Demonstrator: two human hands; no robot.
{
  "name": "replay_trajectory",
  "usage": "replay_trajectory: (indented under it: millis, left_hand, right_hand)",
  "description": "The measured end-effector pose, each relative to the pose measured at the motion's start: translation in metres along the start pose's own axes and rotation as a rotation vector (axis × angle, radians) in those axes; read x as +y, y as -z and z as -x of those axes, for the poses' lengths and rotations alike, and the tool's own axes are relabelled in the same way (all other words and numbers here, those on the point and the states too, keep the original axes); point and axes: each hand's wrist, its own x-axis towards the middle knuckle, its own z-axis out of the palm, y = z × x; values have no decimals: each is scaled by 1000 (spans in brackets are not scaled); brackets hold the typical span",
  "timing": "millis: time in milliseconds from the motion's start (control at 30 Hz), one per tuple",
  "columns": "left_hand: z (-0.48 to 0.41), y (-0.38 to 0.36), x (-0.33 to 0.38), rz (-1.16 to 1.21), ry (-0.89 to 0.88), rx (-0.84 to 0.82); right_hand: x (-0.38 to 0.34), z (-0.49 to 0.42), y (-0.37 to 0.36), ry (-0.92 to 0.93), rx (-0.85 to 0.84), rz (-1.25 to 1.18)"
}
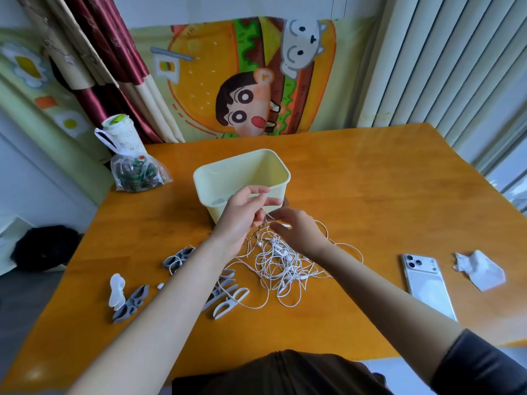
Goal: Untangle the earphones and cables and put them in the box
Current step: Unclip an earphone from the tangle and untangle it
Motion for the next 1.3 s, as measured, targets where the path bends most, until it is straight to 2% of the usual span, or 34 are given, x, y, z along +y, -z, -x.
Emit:
replay_trajectory:
  millis: [200, 367, 433, 500, 567, 633, 733, 833, 1100, 1200, 1300]
  left_hand:
    - [-1, 0, 1, 50, -43, -1]
    - [-3, 17, 4, 11, -187, 356]
    - [-7, 27, -3, -122, -147, 391]
    - [-10, 37, -16, -336, -43, 298]
    - [-9, 41, -30, -596, 47, 89]
    - [-6, 40, -39, -715, 89, -62]
    - [-4, 41, -40, -723, 68, -55]
    - [-4, 46, -39, -706, 78, -55]
    - [-3, 49, -47, -782, 151, -160]
    - [-3, 47, -46, -755, 141, -160]
    - [-4, 44, -43, -734, 115, -157]
  right_hand:
    - [-13, 3, -5, 22, -148, -228]
    - [-10, 4, 14, -24, -119, -239]
    - [-10, 3, 26, -28, -82, -234]
    - [-12, 0, 35, -19, -29, -224]
    - [-14, -2, 41, 3, 40, -181]
    - [-13, -4, 44, 36, 88, -81]
    - [-9, -7, 50, 54, 138, 78]
    - [0, -13, 60, -6, 205, 171]
    - [25, -22, 86, -157, 316, 224]
    - [37, -24, 92, -203, 375, 177]
    - [47, -21, 86, -258, 354, 229]
